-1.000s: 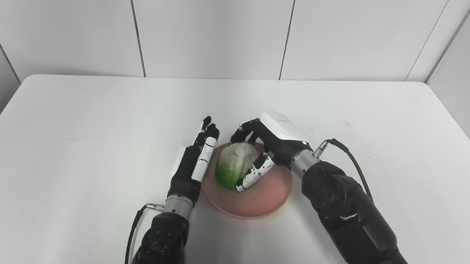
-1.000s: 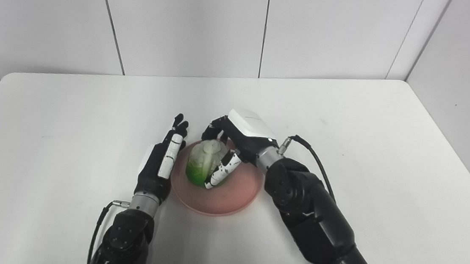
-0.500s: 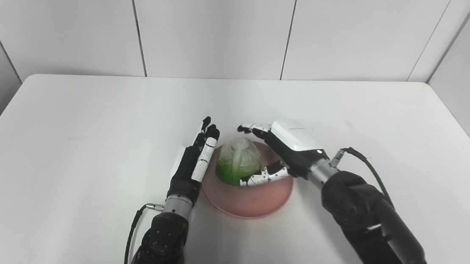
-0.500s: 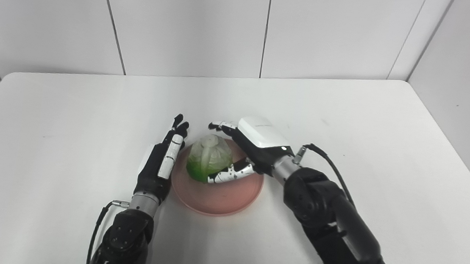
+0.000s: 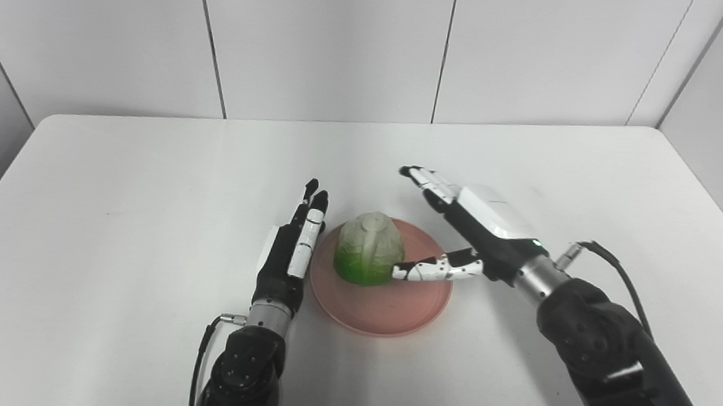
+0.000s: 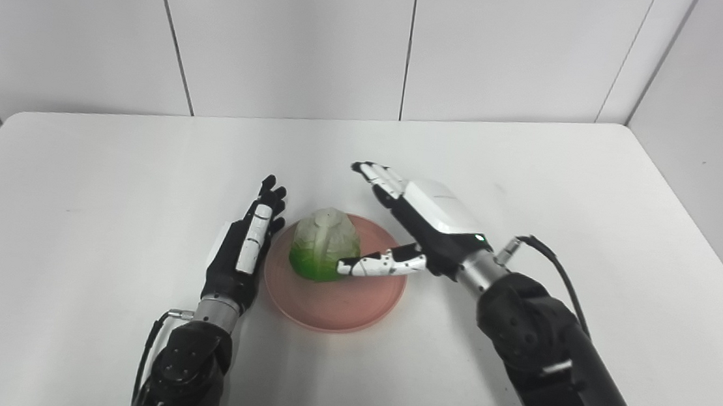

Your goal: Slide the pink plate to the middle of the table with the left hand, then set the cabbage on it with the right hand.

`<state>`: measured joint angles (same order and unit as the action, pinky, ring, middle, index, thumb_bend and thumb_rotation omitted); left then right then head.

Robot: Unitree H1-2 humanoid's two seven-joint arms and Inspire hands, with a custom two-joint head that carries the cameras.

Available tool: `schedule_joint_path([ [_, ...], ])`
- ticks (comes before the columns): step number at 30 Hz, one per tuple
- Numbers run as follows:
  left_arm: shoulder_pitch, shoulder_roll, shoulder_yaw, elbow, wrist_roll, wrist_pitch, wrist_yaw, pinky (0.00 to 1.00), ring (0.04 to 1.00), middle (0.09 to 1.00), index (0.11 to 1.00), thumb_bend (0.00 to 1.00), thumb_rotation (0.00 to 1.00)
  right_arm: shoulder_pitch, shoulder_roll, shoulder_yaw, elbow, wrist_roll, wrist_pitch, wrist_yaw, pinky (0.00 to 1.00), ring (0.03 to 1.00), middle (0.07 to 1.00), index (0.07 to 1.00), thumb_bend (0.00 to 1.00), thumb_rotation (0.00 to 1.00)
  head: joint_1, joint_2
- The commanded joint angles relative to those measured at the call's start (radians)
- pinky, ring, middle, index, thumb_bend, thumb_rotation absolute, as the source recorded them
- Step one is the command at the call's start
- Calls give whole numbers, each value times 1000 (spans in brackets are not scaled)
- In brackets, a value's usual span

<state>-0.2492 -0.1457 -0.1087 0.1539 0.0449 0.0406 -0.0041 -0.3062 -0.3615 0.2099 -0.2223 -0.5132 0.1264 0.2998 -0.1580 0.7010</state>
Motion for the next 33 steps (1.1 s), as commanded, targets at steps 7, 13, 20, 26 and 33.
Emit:
schedule_joint_path([
  [7,-14,23,26,-51,-32,-37,-14,941,958,961,964,668,1000,48,201,-129,29,120,8,-180,883,996,1000,1000,725,923,-4,4],
  [13,-11,39,44,-53,-82,-44,-44,947,962,965,981,698,1000,70,319,-183,94,231,-59,-264,998,1000,1000,1000,681,1000,5,0],
  [20,-1,60,50,-70,-117,-23,-69,992,985,982,1000,705,1000,76,408,-241,133,460,-117,-275,1000,1000,1000,1000,616,964,10,1],
  [26,6,72,48,-75,-118,-16,-72,1000,989,982,1000,711,1000,81,424,-235,138,513,-104,-276,1000,1000,1000,1000,597,957,6,8],
  [33,16,79,38,-64,-113,-37,-79,1000,993,993,1000,683,1000,75,432,-247,148,574,-79,-280,1000,1000,1000,1000,579,993,15,12],
])
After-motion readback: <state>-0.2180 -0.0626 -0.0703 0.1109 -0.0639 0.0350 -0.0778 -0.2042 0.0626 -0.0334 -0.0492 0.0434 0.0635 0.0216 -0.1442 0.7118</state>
